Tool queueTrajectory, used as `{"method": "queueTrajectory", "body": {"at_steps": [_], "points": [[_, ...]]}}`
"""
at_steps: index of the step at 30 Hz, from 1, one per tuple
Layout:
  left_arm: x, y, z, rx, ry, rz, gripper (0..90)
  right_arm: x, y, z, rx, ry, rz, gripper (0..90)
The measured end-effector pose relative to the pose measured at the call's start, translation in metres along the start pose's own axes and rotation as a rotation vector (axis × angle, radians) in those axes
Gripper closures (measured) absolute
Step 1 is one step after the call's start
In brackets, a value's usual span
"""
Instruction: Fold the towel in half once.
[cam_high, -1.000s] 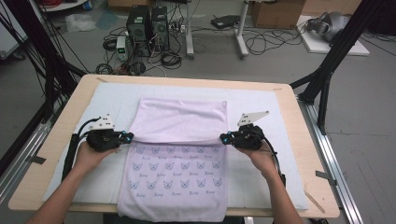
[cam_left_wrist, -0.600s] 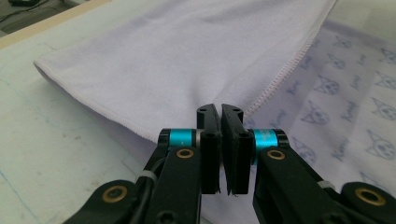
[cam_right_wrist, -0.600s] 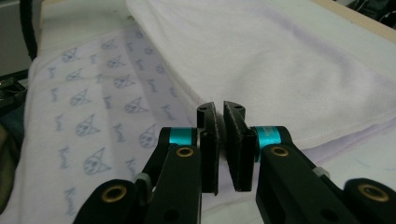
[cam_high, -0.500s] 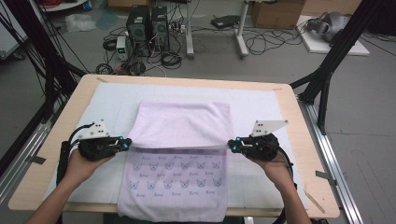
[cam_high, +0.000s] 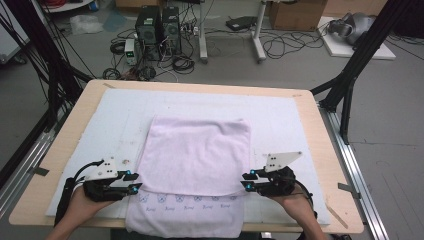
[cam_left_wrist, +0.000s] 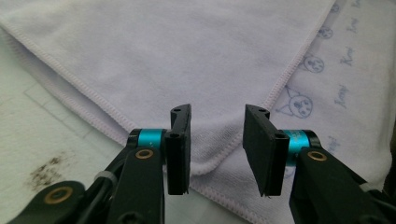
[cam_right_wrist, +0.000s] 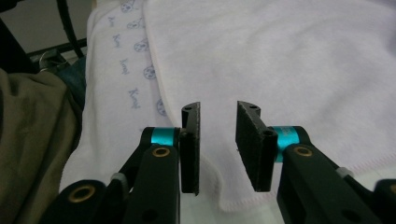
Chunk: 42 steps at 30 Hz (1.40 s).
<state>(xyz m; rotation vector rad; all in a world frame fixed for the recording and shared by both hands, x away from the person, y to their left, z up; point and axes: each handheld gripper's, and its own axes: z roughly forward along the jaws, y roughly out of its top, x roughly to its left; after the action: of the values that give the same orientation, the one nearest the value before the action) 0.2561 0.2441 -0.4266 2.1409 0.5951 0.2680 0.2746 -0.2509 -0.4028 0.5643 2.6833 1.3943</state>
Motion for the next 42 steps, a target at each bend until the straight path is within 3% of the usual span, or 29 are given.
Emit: {"method": "queueTrajectory", "body": {"at_steps": [2,7,11,15,17,20,26,29,32,34,36,39,42], "points": [[0.001,0.000,0.005,0.008,-0.019,0.007,61.7,0.000,0.001,0.009,0.016,0.003,-0.023,67.4],[0.004,-0.003,0.018,0.049,-0.039,0.021,62.6,-0.002,-0.003,0.031,0.078,0.031,-0.026,64.1],[0.005,-0.005,0.023,0.052,-0.050,0.028,71.5,-0.003,-0.007,0.045,0.118,0.045,-0.016,64.5],[0.005,-0.003,0.023,0.062,-0.038,0.027,85.0,-0.003,-0.007,0.054,0.159,0.055,-0.033,83.1],[0.006,-0.002,0.022,0.058,-0.030,0.020,86.0,-0.004,-0.005,0.054,0.161,0.079,-0.025,89.4],[0.006,0.001,0.015,0.038,-0.020,0.015,86.3,-0.004,-0.001,0.053,0.158,0.089,-0.039,89.5],[0.005,0.011,-0.006,-0.029,0.004,0.005,86.3,0.002,0.014,0.036,0.082,0.076,-0.061,89.7],[0.001,0.010,-0.011,-0.042,0.006,0.005,86.3,0.004,0.015,0.032,0.072,0.086,-0.061,89.7],[-0.005,0.005,-0.011,-0.024,-0.006,0.019,86.2,0.011,0.009,0.031,0.088,0.080,-0.067,89.0],[-0.007,0.000,-0.007,-0.001,-0.014,0.021,85.4,0.012,0.003,0.030,0.081,0.065,-0.054,78.5],[-0.007,-0.003,-0.002,0.024,-0.017,0.010,77.0,0.012,-0.003,0.026,0.067,0.072,-0.040,75.8],[-0.005,-0.004,0.003,0.038,-0.026,0.000,72.3,0.018,-0.011,0.022,0.061,0.078,-0.043,75.8],[-0.004,-0.005,0.010,0.048,-0.022,-0.007,70.7,0.023,-0.019,0.023,0.115,0.064,-0.056,72.1]]}}
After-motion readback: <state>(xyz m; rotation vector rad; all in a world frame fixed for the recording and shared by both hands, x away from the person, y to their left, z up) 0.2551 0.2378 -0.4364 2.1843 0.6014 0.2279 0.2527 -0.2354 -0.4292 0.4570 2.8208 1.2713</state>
